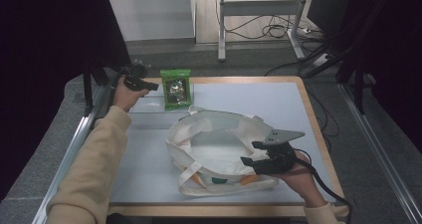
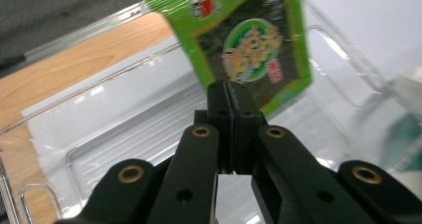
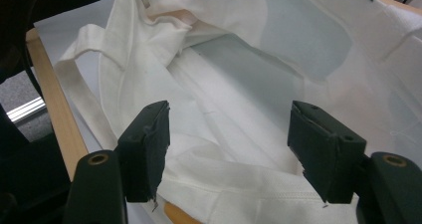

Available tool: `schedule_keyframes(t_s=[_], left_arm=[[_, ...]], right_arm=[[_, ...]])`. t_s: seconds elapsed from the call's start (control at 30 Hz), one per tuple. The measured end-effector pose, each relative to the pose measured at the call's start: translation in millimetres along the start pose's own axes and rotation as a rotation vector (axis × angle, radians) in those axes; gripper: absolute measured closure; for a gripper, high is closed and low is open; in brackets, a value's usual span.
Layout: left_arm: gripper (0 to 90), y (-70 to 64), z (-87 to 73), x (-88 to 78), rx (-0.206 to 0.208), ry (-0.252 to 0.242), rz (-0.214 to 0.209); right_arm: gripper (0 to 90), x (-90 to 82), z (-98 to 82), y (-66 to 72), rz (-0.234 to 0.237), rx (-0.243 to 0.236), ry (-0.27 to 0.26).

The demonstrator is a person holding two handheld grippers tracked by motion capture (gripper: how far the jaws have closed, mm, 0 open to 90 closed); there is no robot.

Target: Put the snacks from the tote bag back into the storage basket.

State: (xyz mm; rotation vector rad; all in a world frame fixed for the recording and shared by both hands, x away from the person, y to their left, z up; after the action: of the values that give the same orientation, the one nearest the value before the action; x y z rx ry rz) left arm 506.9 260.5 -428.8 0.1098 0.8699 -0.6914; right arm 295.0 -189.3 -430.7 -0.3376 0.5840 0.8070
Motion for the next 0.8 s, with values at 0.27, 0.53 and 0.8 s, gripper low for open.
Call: schedule_keyframes(t_s=[0.27,0.53,0.8], left_arm=[[89.4,-24.7,-12.2,-22.0,0.051,-0.026,-0.032],[89.1,-47.3,-32.5,-37.7,0.090,-0.015,-0.080],[88.3,-72.4,-61.0,-51.2,0.132,-0.012,-0.094]], right_arm=[[33.0,1.4,1.1,-0.7,0.014,-0.014,0.000],[33.0,-2.3,1.1,2.3,-0.004,-0.019,-0.001],[33.0,-3.0,0.3,2.7,-0.009,-0.018,0.000]])
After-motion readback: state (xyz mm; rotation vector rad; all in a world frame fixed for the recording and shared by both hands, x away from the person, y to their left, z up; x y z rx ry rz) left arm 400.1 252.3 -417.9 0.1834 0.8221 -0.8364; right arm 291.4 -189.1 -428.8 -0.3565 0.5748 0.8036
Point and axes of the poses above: each handheld gripper's, and its own axes: x roughly forward along the jaws, z roughly out of its top, y roughly to its left, the point moved 1 cm from there along x, roughly forward along the jaws, and after that the axes turned 9 degrees about -z, right-handed, at the moved point
